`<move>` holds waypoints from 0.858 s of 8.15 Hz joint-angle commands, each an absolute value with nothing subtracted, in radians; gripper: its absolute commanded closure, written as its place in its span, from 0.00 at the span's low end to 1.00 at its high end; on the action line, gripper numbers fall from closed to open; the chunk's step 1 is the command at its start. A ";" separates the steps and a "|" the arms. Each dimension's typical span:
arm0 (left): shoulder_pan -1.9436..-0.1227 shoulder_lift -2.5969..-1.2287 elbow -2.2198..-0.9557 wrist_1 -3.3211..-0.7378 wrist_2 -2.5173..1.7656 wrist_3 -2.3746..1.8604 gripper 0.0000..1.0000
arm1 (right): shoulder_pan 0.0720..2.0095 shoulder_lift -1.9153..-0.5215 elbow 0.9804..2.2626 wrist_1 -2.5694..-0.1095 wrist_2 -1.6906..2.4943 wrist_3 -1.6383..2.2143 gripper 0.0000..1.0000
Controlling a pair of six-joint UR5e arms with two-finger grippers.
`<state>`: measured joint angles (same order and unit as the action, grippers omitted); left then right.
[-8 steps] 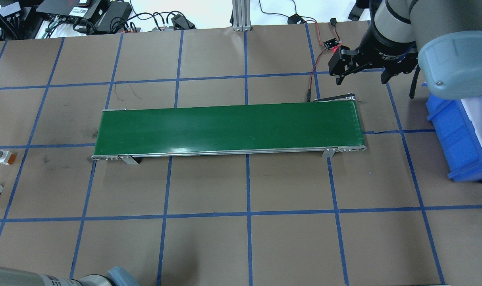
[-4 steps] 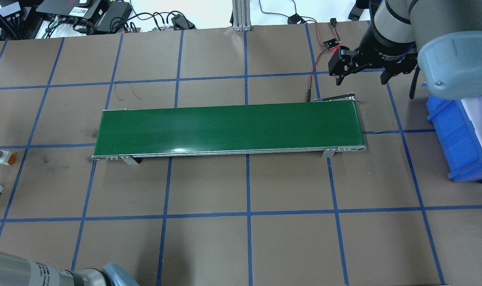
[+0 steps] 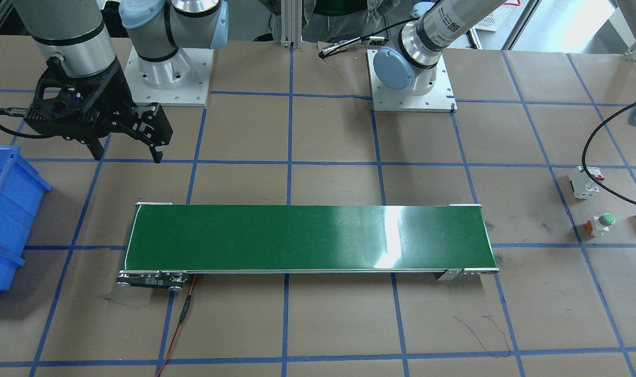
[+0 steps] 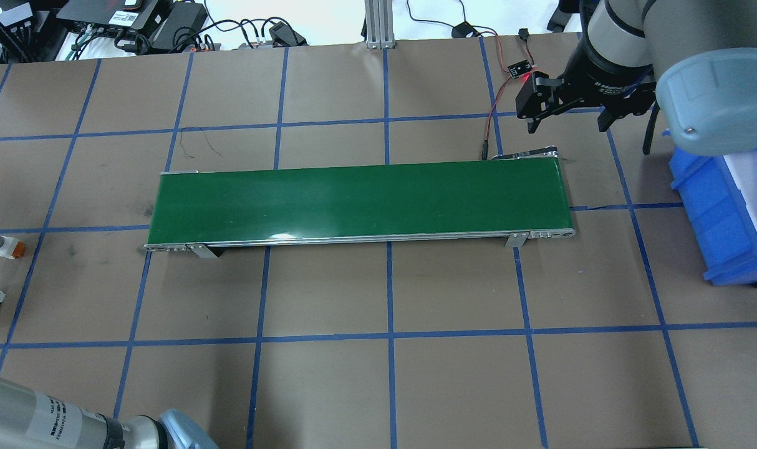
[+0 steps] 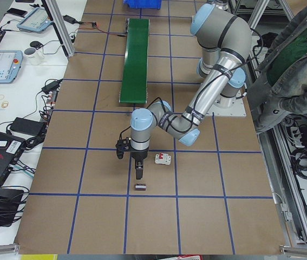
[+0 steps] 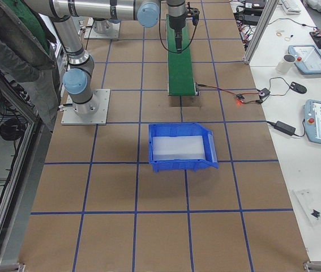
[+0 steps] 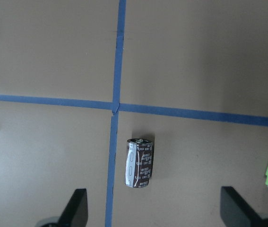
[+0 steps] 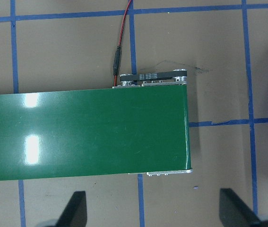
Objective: Move capacitor from left to right
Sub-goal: 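Lower the left gripper over the black capacitor and close on it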
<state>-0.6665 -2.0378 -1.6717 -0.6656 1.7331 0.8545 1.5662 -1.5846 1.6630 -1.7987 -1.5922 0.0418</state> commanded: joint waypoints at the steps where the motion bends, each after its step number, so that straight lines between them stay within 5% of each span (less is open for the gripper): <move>1: -0.646 -2.089 -1.671 -0.635 1.686 0.928 0.00 | 1.566 -1.585 1.663 -1.799 -1.592 0.041 0.00; 7: -0.612 -2.146 -1.660 -0.637 1.618 1.062 0.00 | 1.566 -1.585 1.663 -1.799 -1.592 0.044 0.00</move>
